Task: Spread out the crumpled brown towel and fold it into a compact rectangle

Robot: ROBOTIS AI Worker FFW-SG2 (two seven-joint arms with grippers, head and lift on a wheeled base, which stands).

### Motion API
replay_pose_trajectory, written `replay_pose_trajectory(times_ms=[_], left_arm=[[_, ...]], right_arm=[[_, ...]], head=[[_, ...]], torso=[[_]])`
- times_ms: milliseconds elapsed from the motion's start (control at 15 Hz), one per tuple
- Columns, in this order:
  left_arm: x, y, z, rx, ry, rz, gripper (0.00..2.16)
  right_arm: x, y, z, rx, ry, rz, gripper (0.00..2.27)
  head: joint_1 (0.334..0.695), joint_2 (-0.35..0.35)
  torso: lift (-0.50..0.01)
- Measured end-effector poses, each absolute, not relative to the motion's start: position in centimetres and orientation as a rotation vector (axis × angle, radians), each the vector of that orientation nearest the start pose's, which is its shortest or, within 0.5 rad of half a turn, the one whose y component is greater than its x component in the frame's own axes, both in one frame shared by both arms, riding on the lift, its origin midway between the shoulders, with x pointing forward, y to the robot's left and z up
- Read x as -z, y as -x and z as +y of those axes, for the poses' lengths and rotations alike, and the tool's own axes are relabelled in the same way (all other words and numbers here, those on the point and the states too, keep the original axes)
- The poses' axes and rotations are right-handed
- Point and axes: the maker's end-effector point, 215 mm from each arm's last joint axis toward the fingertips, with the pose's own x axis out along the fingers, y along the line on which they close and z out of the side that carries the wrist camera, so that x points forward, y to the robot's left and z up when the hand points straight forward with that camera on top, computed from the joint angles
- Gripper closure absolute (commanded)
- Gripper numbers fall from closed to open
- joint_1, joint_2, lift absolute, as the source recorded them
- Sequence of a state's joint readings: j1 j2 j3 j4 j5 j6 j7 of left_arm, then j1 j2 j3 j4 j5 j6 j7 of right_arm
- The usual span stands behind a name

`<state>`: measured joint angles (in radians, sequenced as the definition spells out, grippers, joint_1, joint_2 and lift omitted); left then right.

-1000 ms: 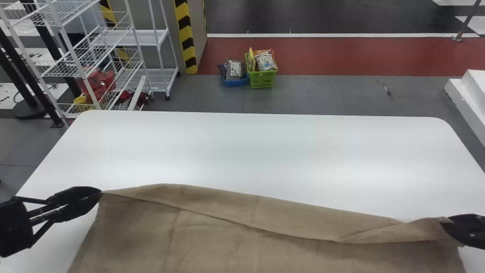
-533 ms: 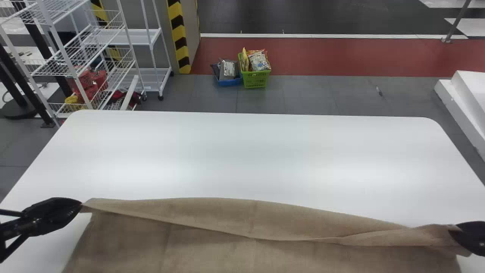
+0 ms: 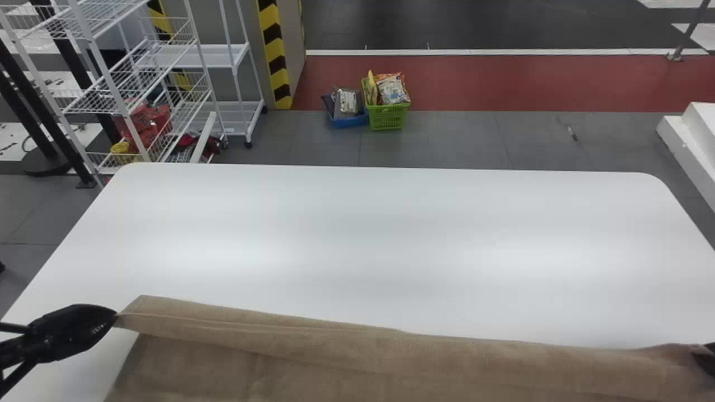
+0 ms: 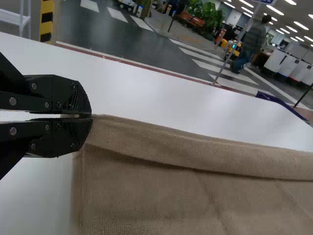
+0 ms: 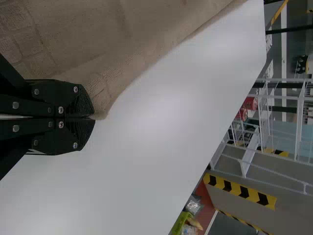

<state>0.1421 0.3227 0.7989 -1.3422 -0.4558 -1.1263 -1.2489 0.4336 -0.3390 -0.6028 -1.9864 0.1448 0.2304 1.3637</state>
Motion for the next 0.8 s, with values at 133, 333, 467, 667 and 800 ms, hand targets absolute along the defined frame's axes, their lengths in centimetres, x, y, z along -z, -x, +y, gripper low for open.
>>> replay_pose_trajectory(times_ms=[133,333,467,667,800], left_arm=[[39.5,-36.1,42.0,0.862,-1.229,0.083,1.08],[40.5,-34.4,40.9,0.911,-1.27,0.064,1.08],[40.9,-33.5,40.3,0.936,-1.292,0.053,1.08],[41.0,-31.7,40.4,0.969,-1.347,0.049,1.08],[40.6,-30.8,40.8,0.971,-1.375,0.047,1.08]], right_arm=[[39.2,-33.2,-36.9,-0.86,0.426,0.558,1.33],[41.1,-32.0,-35.2,-0.91,0.458,0.593,1.33],[41.2,-31.9,-34.8,-0.92,0.468,0.593,1.33],[39.7,-32.3,-35.1,-0.903,0.482,0.573,1.33],[38.9,-32.3,-35.2,-0.894,0.486,0.564,1.33]], head=[[0.695,0.086],[0.695,0.1],[0.695,0.099],[0.695,0.098],[0.695,0.105]], torso=[[-0.127],[-0.127],[-0.127],[-0.127],[-0.127]])
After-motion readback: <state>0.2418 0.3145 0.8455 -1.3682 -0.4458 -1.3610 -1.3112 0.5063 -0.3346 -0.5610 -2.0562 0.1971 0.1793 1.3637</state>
